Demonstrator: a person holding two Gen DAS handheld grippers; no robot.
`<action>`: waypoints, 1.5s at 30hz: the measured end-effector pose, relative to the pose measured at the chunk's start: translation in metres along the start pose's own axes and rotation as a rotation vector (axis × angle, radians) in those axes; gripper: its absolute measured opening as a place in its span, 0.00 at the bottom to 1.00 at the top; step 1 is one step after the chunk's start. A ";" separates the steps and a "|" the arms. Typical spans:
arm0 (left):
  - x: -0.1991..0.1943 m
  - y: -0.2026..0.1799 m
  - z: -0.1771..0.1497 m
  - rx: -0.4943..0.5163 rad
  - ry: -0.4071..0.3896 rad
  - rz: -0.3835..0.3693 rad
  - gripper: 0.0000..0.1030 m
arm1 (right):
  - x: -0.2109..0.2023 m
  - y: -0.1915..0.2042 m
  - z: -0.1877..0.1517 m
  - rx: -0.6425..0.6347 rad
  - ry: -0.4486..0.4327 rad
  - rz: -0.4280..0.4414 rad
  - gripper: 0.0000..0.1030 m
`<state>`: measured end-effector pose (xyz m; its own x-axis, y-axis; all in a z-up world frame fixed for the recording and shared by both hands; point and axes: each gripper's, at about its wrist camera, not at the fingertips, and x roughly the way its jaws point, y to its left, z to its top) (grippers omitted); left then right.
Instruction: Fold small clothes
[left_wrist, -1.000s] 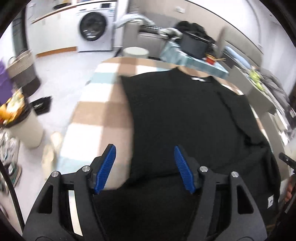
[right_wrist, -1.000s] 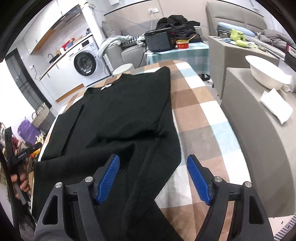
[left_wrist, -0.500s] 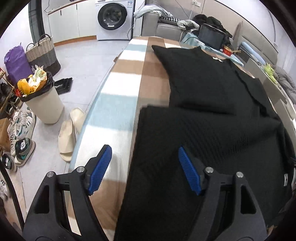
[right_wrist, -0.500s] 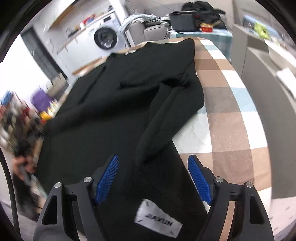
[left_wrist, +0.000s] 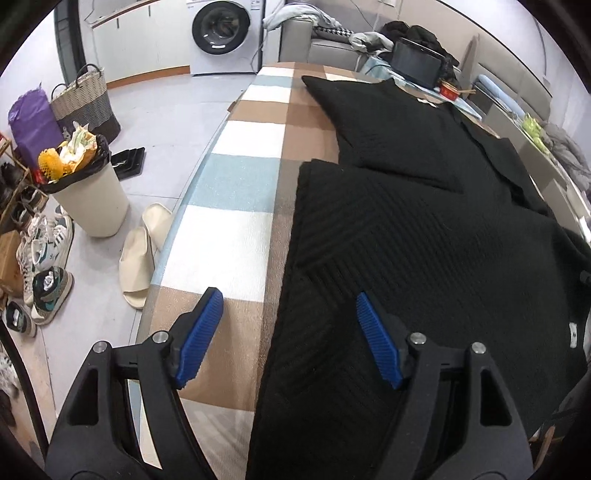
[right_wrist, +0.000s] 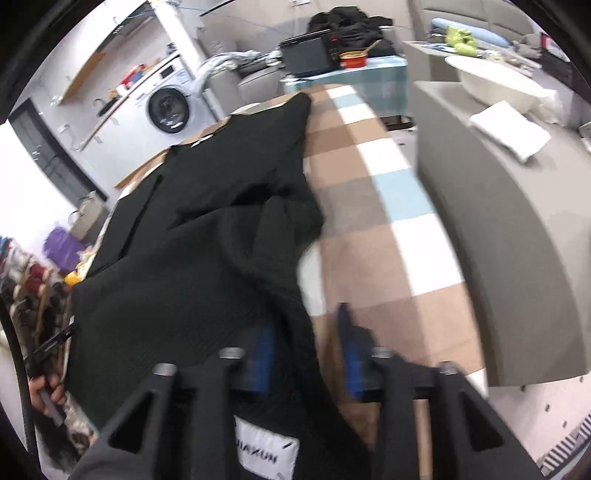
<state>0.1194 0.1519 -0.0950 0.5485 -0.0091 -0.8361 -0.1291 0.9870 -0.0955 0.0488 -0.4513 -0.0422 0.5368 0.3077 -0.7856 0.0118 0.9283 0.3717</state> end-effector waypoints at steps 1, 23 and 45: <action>0.000 -0.001 0.000 0.002 0.000 -0.005 0.70 | 0.000 0.002 -0.002 -0.012 0.002 0.019 0.46; -0.046 -0.019 -0.045 0.108 -0.022 -0.052 0.56 | -0.005 0.002 -0.036 -0.095 0.058 -0.026 0.59; -0.115 -0.011 -0.022 0.088 -0.241 -0.254 0.05 | -0.112 -0.003 -0.045 -0.064 -0.397 0.248 0.04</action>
<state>0.0397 0.1389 -0.0094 0.7345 -0.2280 -0.6392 0.1018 0.9682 -0.2284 -0.0489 -0.4787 0.0227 0.7981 0.4294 -0.4227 -0.2023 0.8518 0.4832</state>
